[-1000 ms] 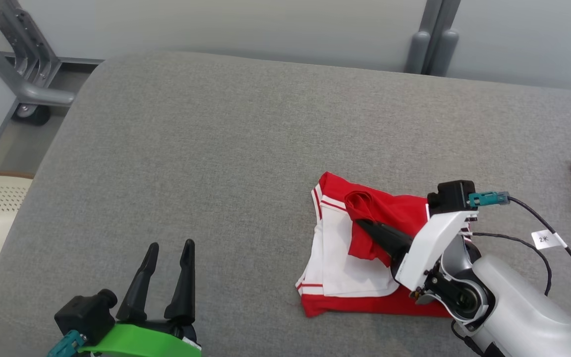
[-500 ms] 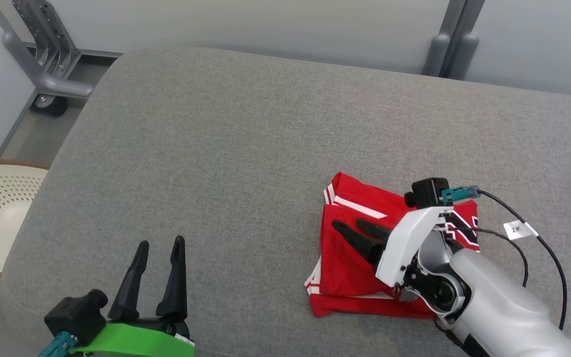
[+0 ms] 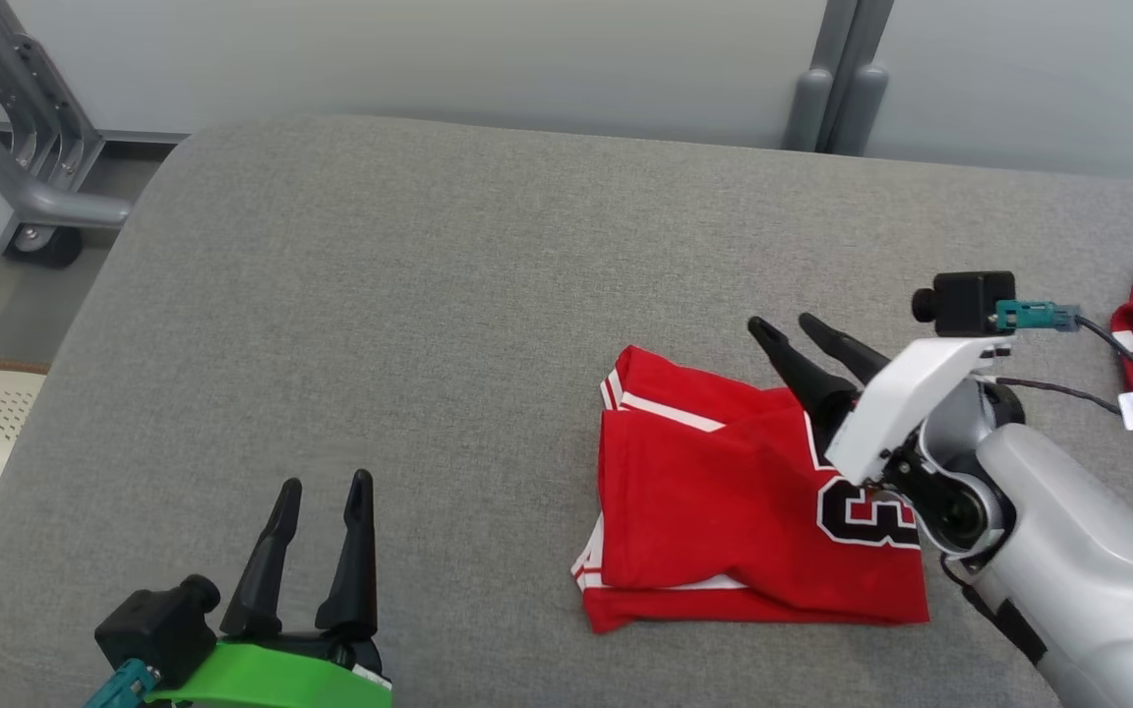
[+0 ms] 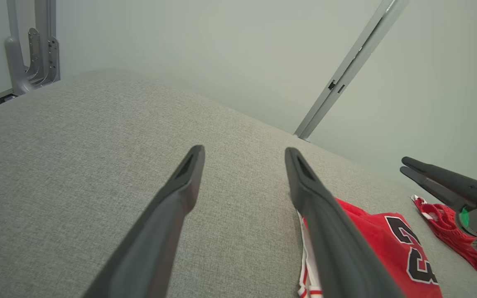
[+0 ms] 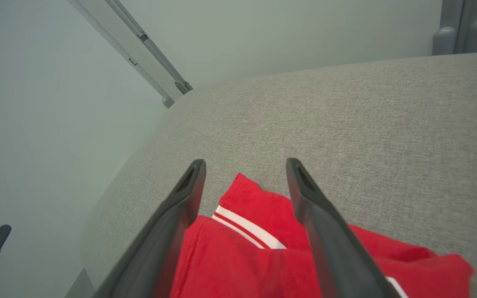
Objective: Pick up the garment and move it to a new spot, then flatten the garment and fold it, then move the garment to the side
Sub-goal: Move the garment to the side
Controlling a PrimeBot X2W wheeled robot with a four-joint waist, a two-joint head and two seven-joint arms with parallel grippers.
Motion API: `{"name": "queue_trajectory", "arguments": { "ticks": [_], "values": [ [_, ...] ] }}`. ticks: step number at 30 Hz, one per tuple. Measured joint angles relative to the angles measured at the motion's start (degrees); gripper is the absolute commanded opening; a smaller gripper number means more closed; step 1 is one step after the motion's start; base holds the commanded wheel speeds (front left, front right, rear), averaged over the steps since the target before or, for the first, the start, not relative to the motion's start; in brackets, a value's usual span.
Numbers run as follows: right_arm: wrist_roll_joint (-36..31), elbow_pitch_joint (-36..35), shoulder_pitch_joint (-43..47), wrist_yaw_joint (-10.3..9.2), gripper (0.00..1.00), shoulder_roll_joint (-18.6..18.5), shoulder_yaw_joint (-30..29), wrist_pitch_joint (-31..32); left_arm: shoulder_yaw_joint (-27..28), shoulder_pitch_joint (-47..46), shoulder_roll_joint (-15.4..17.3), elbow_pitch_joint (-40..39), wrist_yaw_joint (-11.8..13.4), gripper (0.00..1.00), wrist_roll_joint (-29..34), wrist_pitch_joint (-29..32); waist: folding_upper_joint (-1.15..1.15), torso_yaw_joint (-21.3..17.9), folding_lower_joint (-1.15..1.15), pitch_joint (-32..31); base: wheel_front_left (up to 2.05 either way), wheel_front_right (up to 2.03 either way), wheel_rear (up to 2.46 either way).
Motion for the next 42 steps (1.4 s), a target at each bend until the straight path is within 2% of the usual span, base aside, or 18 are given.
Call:
{"name": "queue_trajectory", "arguments": {
  "ticks": [6, 15, 22, 36, 37, 39, 40, 42],
  "values": [
    [-2.7, 1.9, 3.7, 0.21, 1.0, -5.9, 0.0, -2.2, -1.4, 0.1, 0.0, -0.2, 0.0, 1.0, 0.0, 0.0, 0.0, -1.9, 0.0, 0.0, 0.0, 0.0, 0.0],
    [-3.9, 2.6, 8.6, 1.41, 1.0, -9.9, 1.9, -2.8, -2.9, 0.1, -0.1, -0.5, 0.0, 1.0, 0.2, 0.1, 0.0, -5.3, 0.0, 0.8, 0.0, 0.0, 0.0],
    [-3.6, 2.5, 9.3, 1.94, 1.0, -9.7, 2.0, -3.3, -3.8, 0.0, -0.1, -0.6, -0.5, 1.0, 0.6, 0.8, 0.0, -5.6, 0.0, 2.3, 0.0, 0.0, 0.0],
    [1.9, 5.9, 9.3, 2.9, 1.0, -7.4, 1.3, -2.5, -3.3, -0.2, -0.2, -0.2, -0.6, 1.0, 1.2, 1.1, 0.0, -1.1, 0.0, 4.0, 0.0, 0.0, 0.0],
    [2.0, 6.1, 9.3, 2.91, 0.6, -7.3, 1.4, -2.4, -3.2, -0.2, -0.2, -0.2, -0.6, 1.0, 1.2, 1.1, 0.0, -0.8, 0.0, 4.0, 0.0, 0.0, 0.0],
    [2.3, 6.4, 9.3, 2.91, 0.37, -7.0, 1.4, -2.1, -3.0, -0.2, -0.2, -0.2, -0.5, 1.0, 1.2, 1.0, 0.0, -0.5, 0.0, 4.1, 0.0, 0.0, 0.0],
    [2.3, 6.5, 9.3, 2.92, 0.3, -6.9, 1.5, -2.1, -3.0, -0.2, -0.2, -0.2, -0.5, 1.0, 1.2, 1.0, 0.0, -0.4, 0.0, 4.1, 0.0, 0.0, 0.0],
    [2.3, 6.5, 9.2, 2.92, 0.09, -6.9, 1.6, -2.1, -2.9, -0.2, -0.2, -0.1, -0.5, 1.0, 1.3, 1.0, 0.0, -0.4, 0.0, 4.0, 0.0, 0.0, 0.0]
  ]
}}
